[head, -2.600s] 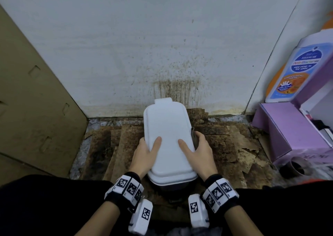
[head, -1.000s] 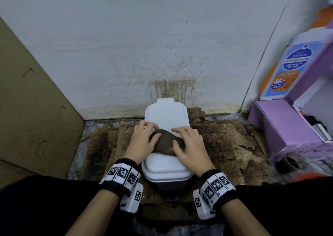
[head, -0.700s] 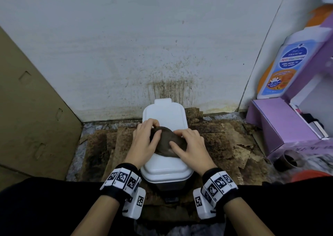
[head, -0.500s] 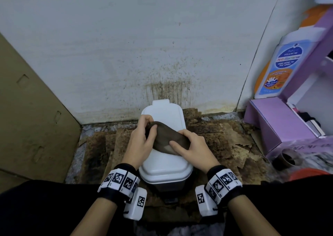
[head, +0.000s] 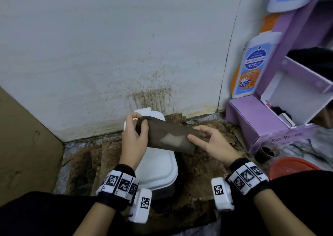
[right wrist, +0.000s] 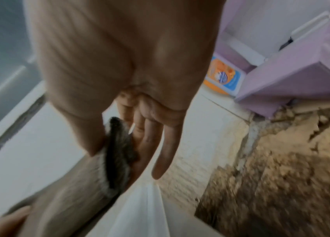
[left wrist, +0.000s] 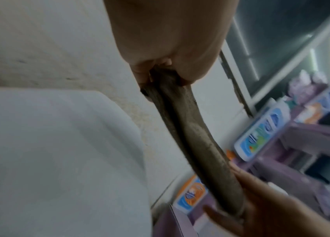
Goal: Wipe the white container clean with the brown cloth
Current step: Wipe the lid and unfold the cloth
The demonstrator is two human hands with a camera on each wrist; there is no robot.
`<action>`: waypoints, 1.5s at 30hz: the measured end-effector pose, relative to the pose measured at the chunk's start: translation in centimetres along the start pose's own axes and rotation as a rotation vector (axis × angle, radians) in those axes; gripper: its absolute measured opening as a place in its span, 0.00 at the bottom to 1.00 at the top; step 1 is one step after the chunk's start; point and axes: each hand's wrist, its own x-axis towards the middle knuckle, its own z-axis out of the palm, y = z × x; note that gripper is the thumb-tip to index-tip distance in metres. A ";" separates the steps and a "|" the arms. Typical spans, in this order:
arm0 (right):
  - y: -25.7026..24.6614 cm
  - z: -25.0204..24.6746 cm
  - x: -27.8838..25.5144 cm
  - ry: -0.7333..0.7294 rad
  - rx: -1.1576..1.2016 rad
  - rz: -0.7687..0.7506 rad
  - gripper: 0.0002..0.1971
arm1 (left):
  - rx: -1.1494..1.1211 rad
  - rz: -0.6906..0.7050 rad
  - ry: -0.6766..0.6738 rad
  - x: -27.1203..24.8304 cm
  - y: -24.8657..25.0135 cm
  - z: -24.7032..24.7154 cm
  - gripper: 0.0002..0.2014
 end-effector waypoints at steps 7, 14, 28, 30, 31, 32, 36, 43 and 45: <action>-3.4 -10.5 -3.4 0.220 -0.281 -0.057 0.24 | -0.033 0.104 -0.195 1.1 5.1 7.6 0.04; -6.3 -22.0 -9.5 0.419 -0.382 -0.078 0.10 | -0.173 0.178 -0.468 2.9 12.3 18.5 0.07; 11.8 -33.2 -20.4 0.759 -0.068 0.229 0.10 | -0.071 0.150 -1.059 -2.2 8.8 43.0 0.05; 15.7 -32.0 -21.7 0.796 -0.012 0.298 0.08 | -0.021 0.152 -1.133 -3.6 6.3 45.5 0.05; 17.6 -31.2 -22.3 0.816 0.008 0.334 0.06 | 0.021 0.159 -1.166 -4.3 4.9 46.6 0.04; 19.6 -30.3 -22.8 0.843 0.024 0.375 0.06 | 0.066 0.162 -1.197 -5.0 3.4 47.6 0.04; 27.1 -26.4 -23.5 0.951 0.083 0.554 0.10 | 0.184 0.172 -1.301 -7.5 -2.0 50.5 0.05; 34.4 -21.8 -22.9 1.024 -0.020 0.709 0.08 | 0.320 0.095 -1.389 -9.6 -8.7 53.1 0.08; 35.7 -21.0 -22.6 1.018 -0.100 0.743 0.08 | 0.344 0.086 -1.392 -9.9 -10.0 53.5 0.10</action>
